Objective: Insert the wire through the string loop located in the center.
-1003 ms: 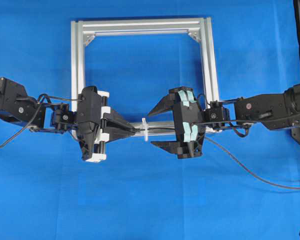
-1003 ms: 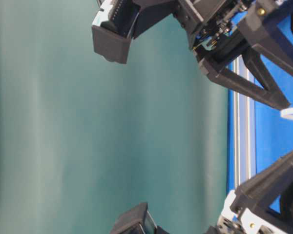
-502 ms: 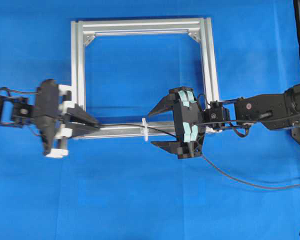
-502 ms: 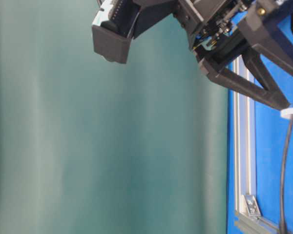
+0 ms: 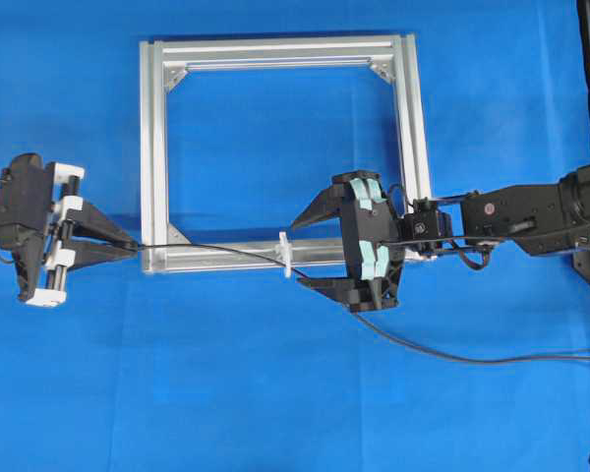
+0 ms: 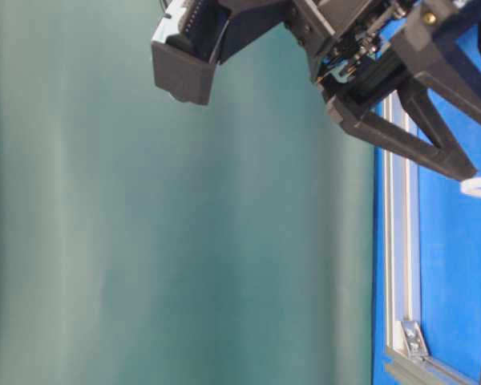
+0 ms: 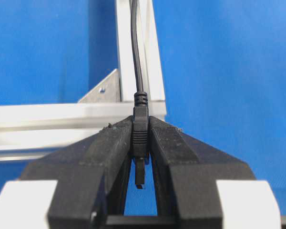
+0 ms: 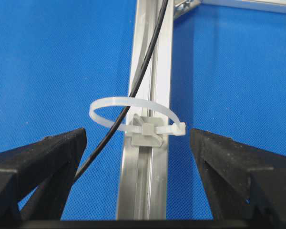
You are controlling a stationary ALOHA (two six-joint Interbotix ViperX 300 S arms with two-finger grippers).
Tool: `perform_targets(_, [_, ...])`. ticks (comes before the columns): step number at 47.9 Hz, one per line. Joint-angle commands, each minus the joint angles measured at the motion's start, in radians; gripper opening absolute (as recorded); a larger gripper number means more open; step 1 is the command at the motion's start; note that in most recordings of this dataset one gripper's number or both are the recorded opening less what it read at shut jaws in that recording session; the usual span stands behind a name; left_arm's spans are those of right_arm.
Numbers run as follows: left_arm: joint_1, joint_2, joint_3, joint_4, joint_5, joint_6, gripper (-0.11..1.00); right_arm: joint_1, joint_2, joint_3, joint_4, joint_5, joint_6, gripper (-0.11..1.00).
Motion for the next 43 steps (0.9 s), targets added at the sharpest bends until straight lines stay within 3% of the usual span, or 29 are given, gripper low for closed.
perform_targets(1, [-0.002,-0.021,0.002,0.002,0.000,0.005,0.08,0.000,-0.028,-0.014,-0.002,0.011,0.002,0.95])
perform_targets(24, [-0.003,-0.026,0.006,0.009,0.005,-0.005,0.10,0.012,-0.046,-0.006,0.000,0.037,0.002,0.95])
perform_targets(27, [-0.003,-0.026,0.002,0.008,0.005,-0.017,0.24,0.012,-0.048,-0.008,0.000,0.044,0.002,0.95])
perform_targets(36, [0.003,-0.020,-0.002,0.008,0.034,-0.015,0.79,0.015,-0.051,-0.006,0.000,0.054,0.002,0.95])
perform_targets(40, [0.011,-0.021,-0.002,0.008,0.055,-0.021,0.92,0.015,-0.052,-0.005,0.000,0.054,0.002,0.95])
perform_targets(43, [0.014,-0.021,-0.002,0.008,0.060,-0.025,0.91,0.015,-0.054,-0.003,0.000,0.054,0.002,0.95])
